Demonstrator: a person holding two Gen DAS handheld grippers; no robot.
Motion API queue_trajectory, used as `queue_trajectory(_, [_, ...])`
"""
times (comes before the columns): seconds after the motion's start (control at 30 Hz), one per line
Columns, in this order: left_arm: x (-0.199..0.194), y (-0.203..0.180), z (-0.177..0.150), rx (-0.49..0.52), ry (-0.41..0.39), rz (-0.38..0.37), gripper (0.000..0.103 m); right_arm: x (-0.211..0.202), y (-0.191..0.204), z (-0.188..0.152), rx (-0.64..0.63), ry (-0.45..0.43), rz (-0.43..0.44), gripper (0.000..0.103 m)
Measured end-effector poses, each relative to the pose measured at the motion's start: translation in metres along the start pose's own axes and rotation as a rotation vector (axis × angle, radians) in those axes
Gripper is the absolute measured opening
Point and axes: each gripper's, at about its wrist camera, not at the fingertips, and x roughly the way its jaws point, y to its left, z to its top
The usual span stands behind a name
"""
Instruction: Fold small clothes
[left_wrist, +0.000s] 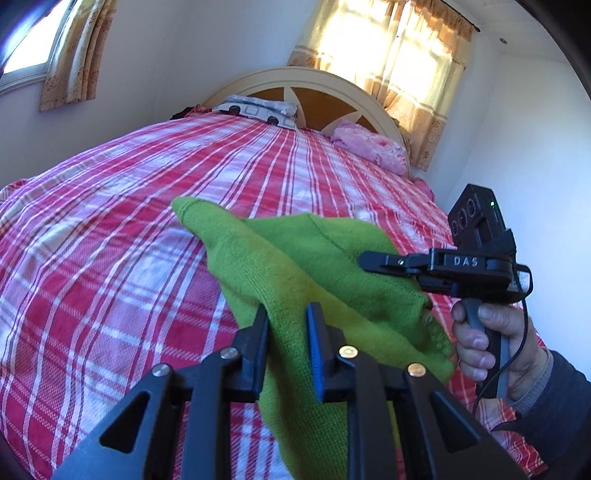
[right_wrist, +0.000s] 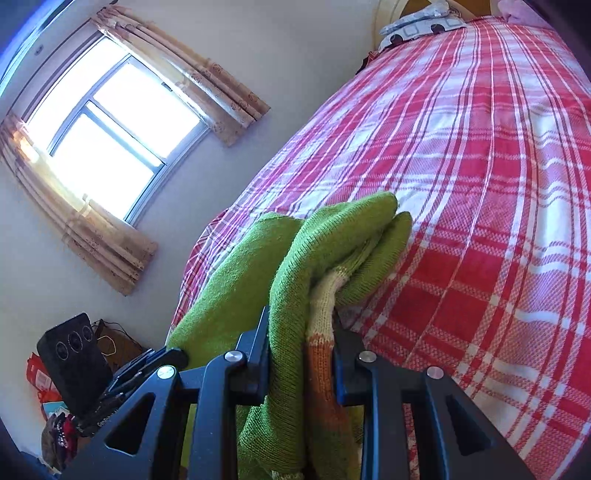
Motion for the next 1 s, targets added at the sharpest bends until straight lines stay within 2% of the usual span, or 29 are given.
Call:
queue_trajectory(0.4, [0.002, 0.012, -0.014, 0.004, 0.028, 0.023, 0.021, 0.002, -0.003, -0.001, 0.010, 0.004, -0.004, 0.026])
queue_trajectory(0.57, [0.004, 0.014, -0.019, -0.006, 0.032, 0.019, 0.021, -0.001, -0.013, -0.004, 0.027, 0.007, -0.052, 0.026])
queue_trajectory(0.8, [0.005, 0.010, -0.019, 0.001, 0.032, 0.025, 0.023, 0.003, -0.027, -0.011, 0.058, 0.013, -0.072, 0.026])
queue_trajectory(0.87, [-0.002, 0.005, -0.016, 0.011, 0.019, 0.039, 0.023, 0.004, -0.028, -0.012, 0.048, 0.014, -0.092, 0.027])
queue_trajectory(0.93, [-0.017, -0.004, -0.009, 0.041, -0.030, 0.058, 0.022, 0.002, -0.027, -0.013, 0.043, 0.008, -0.105, 0.030])
queue_trajectory(1.0, [-0.029, -0.009, -0.002, 0.060, -0.079, 0.071, 0.028, -0.005, -0.025, -0.013, 0.034, -0.020, -0.128, 0.033])
